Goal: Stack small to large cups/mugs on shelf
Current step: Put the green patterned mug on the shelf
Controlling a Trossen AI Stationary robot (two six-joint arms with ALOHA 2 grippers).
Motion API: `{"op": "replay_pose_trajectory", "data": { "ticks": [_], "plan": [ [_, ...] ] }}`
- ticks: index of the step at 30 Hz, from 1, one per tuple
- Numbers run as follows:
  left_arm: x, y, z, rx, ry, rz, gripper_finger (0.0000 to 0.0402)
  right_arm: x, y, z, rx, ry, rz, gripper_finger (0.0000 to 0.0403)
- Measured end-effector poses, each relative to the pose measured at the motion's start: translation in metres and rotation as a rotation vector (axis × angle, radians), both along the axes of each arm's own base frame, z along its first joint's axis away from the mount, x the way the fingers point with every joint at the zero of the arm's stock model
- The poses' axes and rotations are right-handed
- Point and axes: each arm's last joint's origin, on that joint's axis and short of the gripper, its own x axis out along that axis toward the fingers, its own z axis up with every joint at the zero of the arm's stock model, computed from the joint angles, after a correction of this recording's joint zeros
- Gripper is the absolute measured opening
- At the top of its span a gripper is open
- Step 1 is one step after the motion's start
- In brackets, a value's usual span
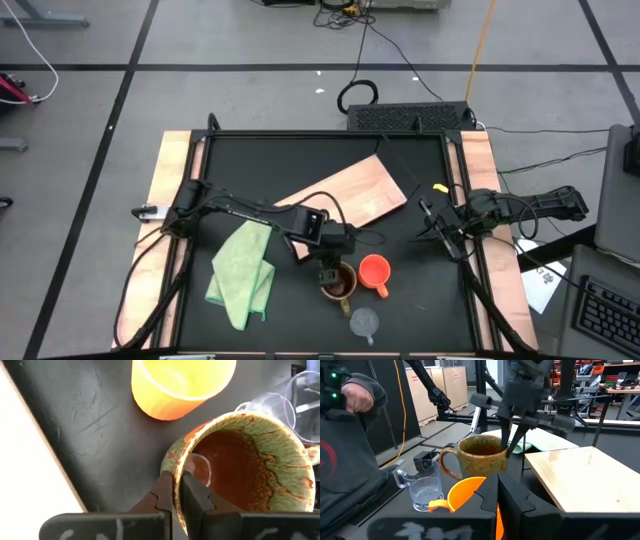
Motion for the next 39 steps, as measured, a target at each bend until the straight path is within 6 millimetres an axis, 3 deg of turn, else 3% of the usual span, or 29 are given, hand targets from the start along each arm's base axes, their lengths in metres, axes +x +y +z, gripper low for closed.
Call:
{"op": "replay_pose_trajectory", "data": {
  "ticks": [13,39],
  "plan": [
    [-0.039,0.025,0.059,0.150,-0.038,0.021,0.0015,0.000,0.000,0.000,-0.013,-0.007,0.002,0.0000],
    [-0.054,0.113,0.071,0.228,0.017,0.040,0.0015,0.000,0.000,0.000,-0.013,-0.006,0.002,0.0000]
  ]
}}
